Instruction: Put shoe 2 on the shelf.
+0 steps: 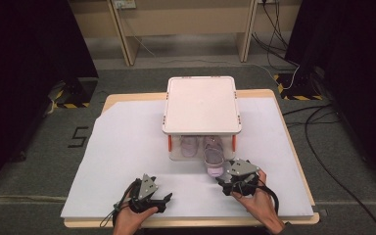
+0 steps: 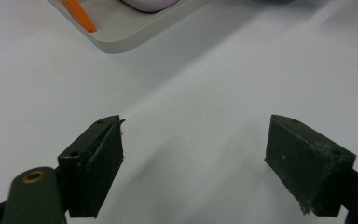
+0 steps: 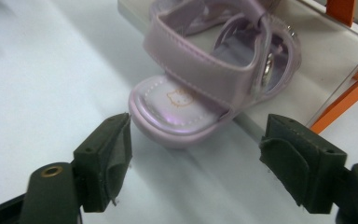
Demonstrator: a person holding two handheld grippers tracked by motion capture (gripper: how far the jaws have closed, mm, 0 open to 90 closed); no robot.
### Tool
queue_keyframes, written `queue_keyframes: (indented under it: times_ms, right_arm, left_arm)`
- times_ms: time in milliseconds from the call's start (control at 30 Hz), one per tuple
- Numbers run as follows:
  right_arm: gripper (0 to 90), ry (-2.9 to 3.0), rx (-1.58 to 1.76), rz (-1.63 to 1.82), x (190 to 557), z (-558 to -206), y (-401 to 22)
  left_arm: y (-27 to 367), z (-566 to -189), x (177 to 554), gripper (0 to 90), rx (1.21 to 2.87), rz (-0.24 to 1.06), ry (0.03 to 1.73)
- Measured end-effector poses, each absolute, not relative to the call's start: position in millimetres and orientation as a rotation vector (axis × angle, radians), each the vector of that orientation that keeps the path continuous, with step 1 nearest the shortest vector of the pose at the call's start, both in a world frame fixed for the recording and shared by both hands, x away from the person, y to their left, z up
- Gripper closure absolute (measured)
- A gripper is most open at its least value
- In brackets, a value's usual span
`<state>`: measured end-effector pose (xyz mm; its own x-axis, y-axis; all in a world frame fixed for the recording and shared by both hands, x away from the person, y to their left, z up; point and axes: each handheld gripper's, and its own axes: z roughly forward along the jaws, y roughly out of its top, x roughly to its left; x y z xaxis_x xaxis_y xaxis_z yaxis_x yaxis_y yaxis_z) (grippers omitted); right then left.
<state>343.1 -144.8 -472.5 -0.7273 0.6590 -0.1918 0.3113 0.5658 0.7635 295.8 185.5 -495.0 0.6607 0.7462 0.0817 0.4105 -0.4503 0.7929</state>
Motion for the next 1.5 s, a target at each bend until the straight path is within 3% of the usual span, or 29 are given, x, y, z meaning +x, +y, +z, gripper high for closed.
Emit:
queue_keyframes:
  times_ms: [67, 133, 200, 333, 533, 600, 1200, 1300, 1500]
  right_arm:
    - [31.1, 2.341, 0.766, 0.995, 344, -476, -143]
    - [28.9, 2.346, 0.766, 0.993, 347, -480, -139]
    - [34.1, 2.35, 0.763, 1.021, 347, -480, -134]
    - [34.7, 2.318, 0.719, 0.972, 353, -477, -127]
    - [43.5, 2.292, 0.754, 0.937, 376, -481, -135]
    - [50.4, 2.29, 0.741, 0.957, 384, -482, -138]
    - [51.9, 2.297, 0.781, 0.99, 416, -482, -123]
    - [44.0, 2.288, 0.807, 0.988, 415, -481, -123]
    - [37.6, 2.297, 0.814, 1.042, 408, -477, -131]
  left_arm:
    - [185, -495, 296, 18.7, 2.092, 0.548, 0.895]
    - [186, -495, 296, 18.7, 2.097, 0.545, 0.895]
    - [185, -495, 296, 18.7, 2.096, 0.547, 0.894]
    - [185, -496, 296, 18.6, 2.095, 0.542, 0.896]
    - [186, -496, 297, 18.6, 2.1, 0.544, 0.896]
    - [185, -496, 297, 18.6, 2.101, 0.545, 0.898]
    - [185, -497, 297, 18.6, 2.103, 0.543, 0.895]
    - [185, -496, 296, 18.6, 2.099, 0.544, 0.895]
    - [185, -496, 297, 18.6, 2.101, 0.544, 0.893]
